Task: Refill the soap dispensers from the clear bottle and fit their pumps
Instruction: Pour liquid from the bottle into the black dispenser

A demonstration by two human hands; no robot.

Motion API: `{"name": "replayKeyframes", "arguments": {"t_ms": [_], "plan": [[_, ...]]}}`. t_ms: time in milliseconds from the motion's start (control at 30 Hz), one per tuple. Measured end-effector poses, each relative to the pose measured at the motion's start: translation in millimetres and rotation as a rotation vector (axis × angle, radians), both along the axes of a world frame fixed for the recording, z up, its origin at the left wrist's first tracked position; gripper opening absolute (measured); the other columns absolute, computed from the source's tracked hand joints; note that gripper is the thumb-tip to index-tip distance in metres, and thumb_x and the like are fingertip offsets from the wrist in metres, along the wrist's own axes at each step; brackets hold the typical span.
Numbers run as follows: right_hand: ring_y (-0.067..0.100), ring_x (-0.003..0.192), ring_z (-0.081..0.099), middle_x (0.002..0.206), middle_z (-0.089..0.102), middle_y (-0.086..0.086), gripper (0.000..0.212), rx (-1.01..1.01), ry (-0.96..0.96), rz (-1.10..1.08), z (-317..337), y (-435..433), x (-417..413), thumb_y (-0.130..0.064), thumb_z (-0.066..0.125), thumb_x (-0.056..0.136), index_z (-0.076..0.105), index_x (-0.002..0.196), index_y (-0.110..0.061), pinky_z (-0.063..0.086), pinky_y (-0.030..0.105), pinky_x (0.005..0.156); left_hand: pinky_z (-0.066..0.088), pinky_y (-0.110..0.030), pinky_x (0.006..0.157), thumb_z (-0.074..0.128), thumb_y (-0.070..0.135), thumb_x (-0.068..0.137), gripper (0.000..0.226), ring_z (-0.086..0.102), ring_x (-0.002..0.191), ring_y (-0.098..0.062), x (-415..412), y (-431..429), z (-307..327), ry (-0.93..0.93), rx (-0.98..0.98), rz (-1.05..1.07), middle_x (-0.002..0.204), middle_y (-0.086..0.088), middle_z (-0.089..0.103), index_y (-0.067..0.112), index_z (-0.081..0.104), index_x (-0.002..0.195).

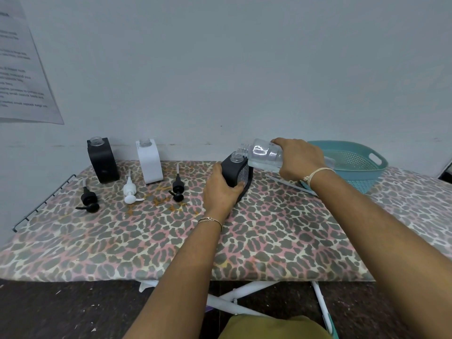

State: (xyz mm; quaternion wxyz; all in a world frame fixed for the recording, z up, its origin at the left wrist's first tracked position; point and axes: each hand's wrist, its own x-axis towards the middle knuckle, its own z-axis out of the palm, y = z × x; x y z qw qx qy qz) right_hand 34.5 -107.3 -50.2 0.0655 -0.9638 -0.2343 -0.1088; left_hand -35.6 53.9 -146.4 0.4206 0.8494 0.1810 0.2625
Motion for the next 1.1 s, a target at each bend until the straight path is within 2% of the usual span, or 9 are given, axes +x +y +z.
{"name": "replayKeyframes", "arguments": {"t_ms": [200,367,600,833,1100], "plan": [[0.028,0.104,0.059,0.116,0.063,0.004,0.072,-0.007,0.008,0.001,1.0,-0.5,-0.4,-0.010,0.064,0.075,0.041,0.141,-0.029,0.041,0.034,0.075,0.048,-0.032,0.069,0.080,0.028,0.074,0.055,0.054,0.084,-0.016,-0.4,2.4,-3.6,0.044,0.076,-0.010,0.099,0.007,0.056,0.021,0.038,0.109],[0.028,0.105,0.059,0.117,0.063,0.004,0.073,-0.006,0.010,0.002,0.8,-0.1,-1.1,-0.010,0.063,0.075,0.040,0.141,-0.029,0.043,0.035,0.076,0.048,-0.032,0.066,0.081,0.030,0.070,0.064,0.059,0.084,-0.020,-0.8,3.9,-4.9,0.055,0.114,-0.010,0.099,0.005,0.059,0.020,0.038,0.117],[0.028,0.104,0.059,0.114,0.064,0.004,0.071,-0.006,-0.004,0.004,0.2,-0.3,-1.6,-0.010,0.063,0.075,0.042,0.140,-0.029,0.040,0.034,0.074,0.052,-0.035,0.069,0.080,0.030,0.071,0.074,0.063,0.088,-0.025,-0.7,2.8,-5.5,0.066,0.118,0.003,0.107,0.000,0.064,0.022,0.034,0.128],[0.028,0.104,0.059,0.115,0.064,0.005,0.071,-0.007,-0.002,0.002,0.6,0.2,-2.3,-0.009,0.063,0.075,0.042,0.140,-0.028,0.043,0.036,0.078,0.051,-0.035,0.066,0.080,0.030,0.070,0.074,0.063,0.083,-0.024,1.2,3.1,-7.0,0.080,0.128,0.022,0.103,0.001,0.064,0.022,0.034,0.127],[0.028,0.104,0.059,0.114,0.064,0.003,0.073,-0.006,0.001,-0.004,1.3,1.3,-1.4,-0.008,0.063,0.074,0.041,0.141,-0.029,0.040,0.034,0.076,0.052,-0.036,0.062,0.081,0.031,0.069,0.070,0.063,0.079,-0.023,3.1,4.1,-10.0,0.072,0.138,0.025,0.097,0.002,0.064,0.021,0.034,0.120]]}}
